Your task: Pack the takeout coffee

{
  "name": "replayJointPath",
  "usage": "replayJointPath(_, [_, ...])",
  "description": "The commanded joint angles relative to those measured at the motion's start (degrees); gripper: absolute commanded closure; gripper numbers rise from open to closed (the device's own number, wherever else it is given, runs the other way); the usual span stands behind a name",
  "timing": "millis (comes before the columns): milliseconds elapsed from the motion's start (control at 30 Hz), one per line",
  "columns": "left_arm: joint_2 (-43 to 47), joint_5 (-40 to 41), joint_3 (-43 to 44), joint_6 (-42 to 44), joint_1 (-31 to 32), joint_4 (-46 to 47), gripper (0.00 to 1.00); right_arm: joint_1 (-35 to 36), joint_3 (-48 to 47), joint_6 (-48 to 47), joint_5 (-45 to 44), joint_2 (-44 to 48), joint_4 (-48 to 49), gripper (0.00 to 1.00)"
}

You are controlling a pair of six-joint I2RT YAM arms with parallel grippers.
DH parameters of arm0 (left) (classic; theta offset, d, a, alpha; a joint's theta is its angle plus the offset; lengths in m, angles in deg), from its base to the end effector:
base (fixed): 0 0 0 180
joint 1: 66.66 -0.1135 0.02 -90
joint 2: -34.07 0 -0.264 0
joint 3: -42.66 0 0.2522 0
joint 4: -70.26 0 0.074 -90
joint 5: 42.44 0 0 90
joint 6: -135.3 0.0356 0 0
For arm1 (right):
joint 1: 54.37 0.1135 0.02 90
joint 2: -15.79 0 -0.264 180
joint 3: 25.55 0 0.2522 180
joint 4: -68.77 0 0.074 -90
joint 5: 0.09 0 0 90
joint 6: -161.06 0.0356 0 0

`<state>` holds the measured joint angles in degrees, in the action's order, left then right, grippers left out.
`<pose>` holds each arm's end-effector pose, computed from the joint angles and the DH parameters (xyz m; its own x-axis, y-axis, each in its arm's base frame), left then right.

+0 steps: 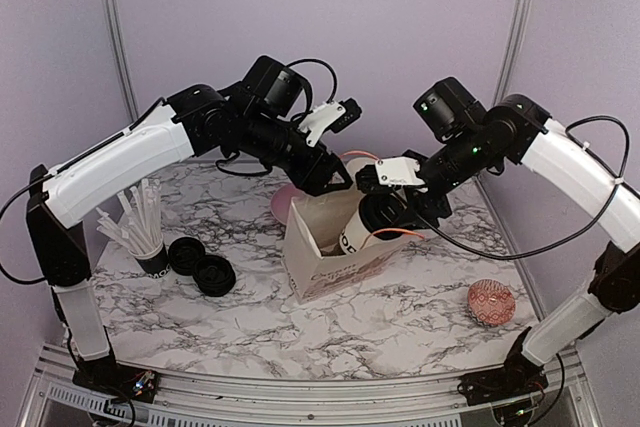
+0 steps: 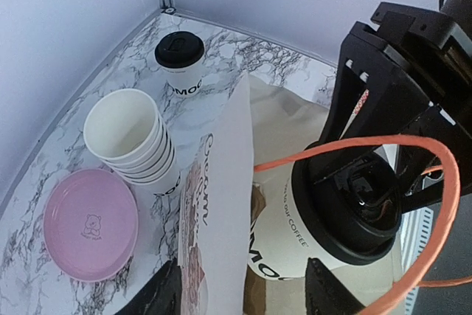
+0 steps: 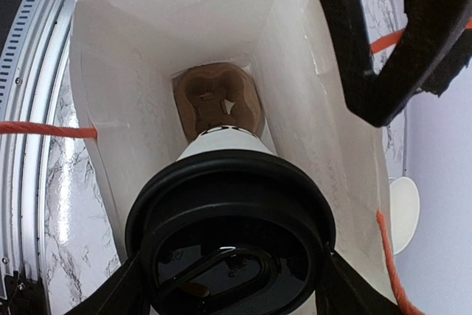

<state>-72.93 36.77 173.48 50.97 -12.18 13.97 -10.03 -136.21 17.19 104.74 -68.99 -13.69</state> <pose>0.2385 -0.3456 0.4093 -0.2223 0.4785 -0.8495 0.9177 0.3968 -0.0167 0.1957 0.2040 0.3960 0.2752 -0.8228 -0.4973 -0.9400 -0.1216 -0.3189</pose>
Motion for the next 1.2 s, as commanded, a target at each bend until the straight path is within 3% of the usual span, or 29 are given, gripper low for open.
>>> replayJointPath(0, [5.9, 0.8, 0.4, 2.1, 1.9, -2.4, 0.38, 1.8, -0.8, -0.8, -4.3, 0.9, -2.5, 0.46])
replayJointPath(300, [11.5, 6.9, -0.6, 2.6, 1.8, -2.5, 0.32, 8.6, 3.7, -0.5, -13.0, 4.2, -1.5, 0.47])
replayJointPath(567, [1.6, 8.1, 0.3, 1.4, -5.3, -1.6, 0.32, 13.5, 14.5, -1.7, -21.1, 10.2, 5.5, 0.47])
replayJointPath(867, [-12.9, 7.9, 4.4, 0.7, -7.2, -0.3, 0.32, 14.8, 23.3, -0.8, -23.2, 16.2, 10.1, 0.47])
replayJointPath(1167, [-16.1, 1.7, 4.2, -1.0, -7.9, 1.4, 0.33, 17.6, 29.0, 0.6, -26.4, 18.0, 12.3, 0.46])
